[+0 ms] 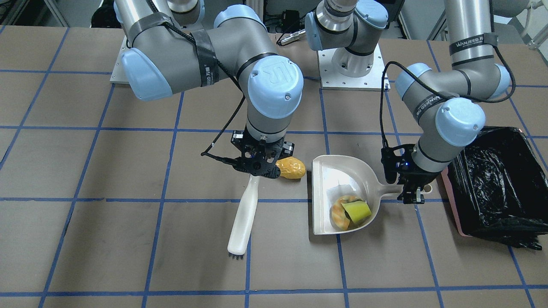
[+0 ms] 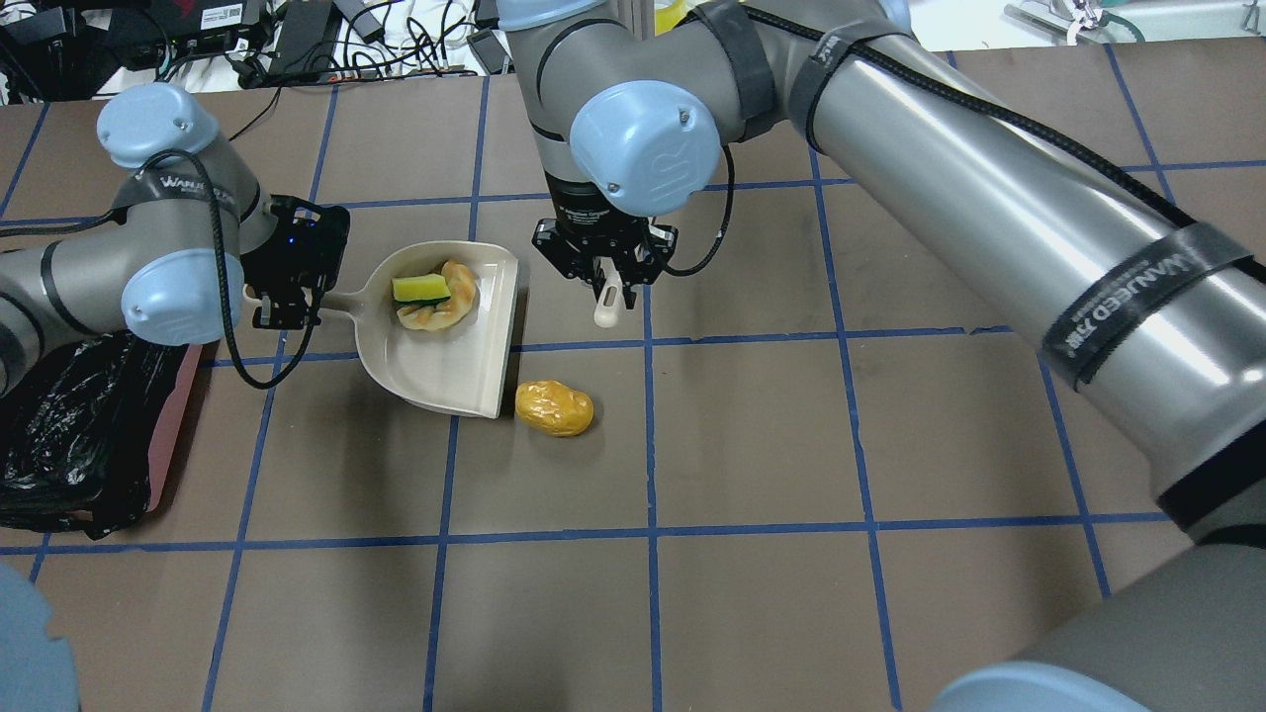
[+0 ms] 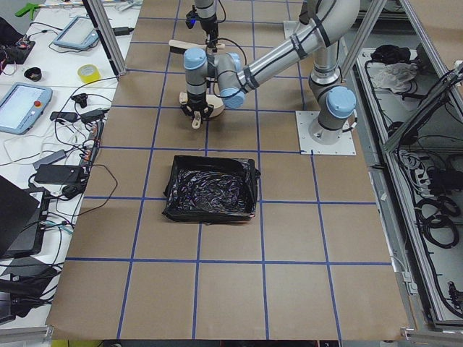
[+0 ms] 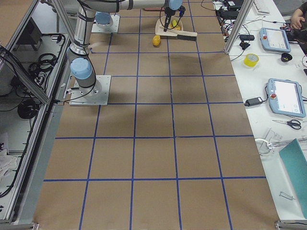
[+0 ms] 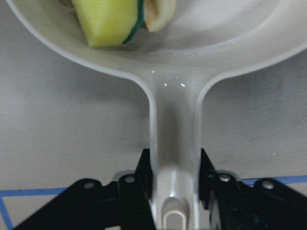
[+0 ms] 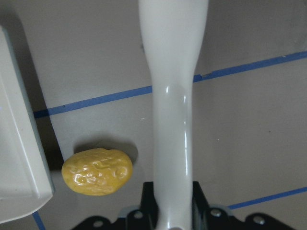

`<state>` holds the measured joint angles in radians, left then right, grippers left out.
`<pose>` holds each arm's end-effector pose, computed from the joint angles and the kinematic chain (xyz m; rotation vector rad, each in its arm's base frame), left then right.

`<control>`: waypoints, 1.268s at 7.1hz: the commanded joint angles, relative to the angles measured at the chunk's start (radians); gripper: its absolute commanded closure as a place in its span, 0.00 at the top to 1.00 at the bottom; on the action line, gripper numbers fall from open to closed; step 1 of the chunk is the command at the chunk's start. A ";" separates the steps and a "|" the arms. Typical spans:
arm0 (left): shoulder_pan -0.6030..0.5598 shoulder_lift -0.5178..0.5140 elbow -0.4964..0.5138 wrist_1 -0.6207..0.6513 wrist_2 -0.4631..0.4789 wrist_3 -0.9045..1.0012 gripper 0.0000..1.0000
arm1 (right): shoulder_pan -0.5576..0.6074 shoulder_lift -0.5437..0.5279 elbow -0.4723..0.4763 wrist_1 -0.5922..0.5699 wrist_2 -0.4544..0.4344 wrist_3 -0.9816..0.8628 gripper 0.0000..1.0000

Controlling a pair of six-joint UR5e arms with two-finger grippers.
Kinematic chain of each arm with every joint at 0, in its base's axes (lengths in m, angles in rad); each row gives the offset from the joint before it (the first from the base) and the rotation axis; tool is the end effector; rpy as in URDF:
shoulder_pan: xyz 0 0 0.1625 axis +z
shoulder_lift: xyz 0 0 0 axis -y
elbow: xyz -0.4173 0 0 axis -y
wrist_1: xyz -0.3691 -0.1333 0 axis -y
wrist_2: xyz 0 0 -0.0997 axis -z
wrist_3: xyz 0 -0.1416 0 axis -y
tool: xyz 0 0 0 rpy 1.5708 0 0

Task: Sweep and dump trash into bin
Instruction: 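Sweep the sponge and peel into the dustpan with the right gripper's brush, then sweep the yellow potato into the dustpan with the brush in the right gripper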

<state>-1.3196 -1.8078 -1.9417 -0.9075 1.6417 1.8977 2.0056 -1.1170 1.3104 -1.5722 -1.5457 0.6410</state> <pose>0.0069 -0.5230 0.2218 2.2411 2.0816 0.0550 0.3836 -0.5010 0.3086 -0.3178 -3.0361 -0.2721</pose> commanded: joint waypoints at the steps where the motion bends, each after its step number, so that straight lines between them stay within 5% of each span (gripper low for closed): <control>1: 0.046 0.158 -0.179 0.021 0.003 0.038 0.05 | -0.001 -0.119 0.190 -0.040 0.009 -0.004 0.00; 4: 0.023 0.207 -0.315 0.125 0.026 -0.020 0.05 | 0.097 -0.178 0.456 -0.309 0.082 0.092 0.00; 9: 0.010 0.179 -0.306 0.130 0.026 -0.034 0.05 | 0.168 -0.111 0.541 -0.543 0.082 0.173 0.00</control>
<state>-1.3055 -1.6281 -2.2497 -0.7781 1.6674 1.8647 2.1539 -1.2600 1.8544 -2.0538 -1.4620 0.7763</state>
